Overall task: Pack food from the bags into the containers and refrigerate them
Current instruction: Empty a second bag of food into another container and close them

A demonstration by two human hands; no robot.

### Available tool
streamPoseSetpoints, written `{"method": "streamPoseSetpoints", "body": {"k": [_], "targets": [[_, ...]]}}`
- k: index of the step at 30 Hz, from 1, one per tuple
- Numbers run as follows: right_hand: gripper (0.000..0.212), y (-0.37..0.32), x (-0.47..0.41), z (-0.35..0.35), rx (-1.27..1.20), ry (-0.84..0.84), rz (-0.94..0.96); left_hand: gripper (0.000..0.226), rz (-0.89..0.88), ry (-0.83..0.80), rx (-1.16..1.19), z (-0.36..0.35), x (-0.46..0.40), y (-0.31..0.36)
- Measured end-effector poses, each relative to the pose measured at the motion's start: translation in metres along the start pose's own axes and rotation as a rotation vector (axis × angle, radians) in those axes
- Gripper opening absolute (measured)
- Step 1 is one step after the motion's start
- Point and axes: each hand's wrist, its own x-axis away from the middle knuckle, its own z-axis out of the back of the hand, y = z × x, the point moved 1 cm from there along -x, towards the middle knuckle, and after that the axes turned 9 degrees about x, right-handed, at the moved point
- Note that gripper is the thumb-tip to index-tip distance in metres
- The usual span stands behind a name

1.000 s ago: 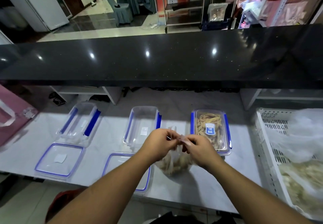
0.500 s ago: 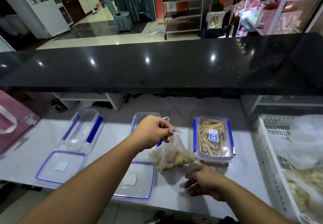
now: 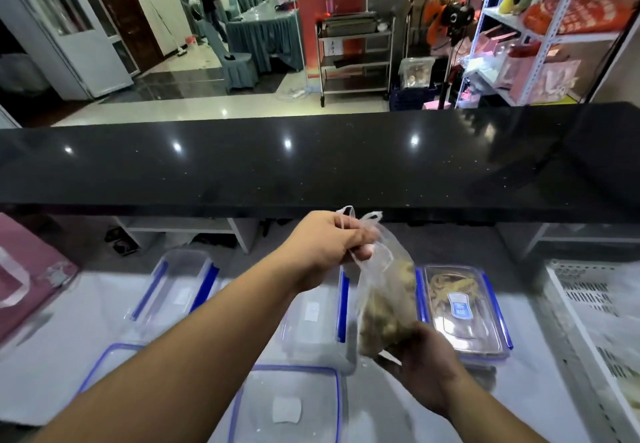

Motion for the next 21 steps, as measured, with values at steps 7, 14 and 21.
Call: {"method": "streamPoseSetpoints", "body": {"k": [7,14,21], "targets": [[0.04,-0.009,-0.021,-0.036,-0.123,0.057,0.01,0.01,0.017,0.04,0.075,0.043,-0.026,-0.003],[0.033,-0.003,-0.034,-0.059,-0.004,0.16,0.036,0.016,0.087,0.056,0.198,0.083,-0.049,-0.031],[0.027,-0.01,-0.047,-0.064,0.389,0.438,0.294,0.018,0.111,0.194,0.121,0.131,-0.066,-0.077]]}}
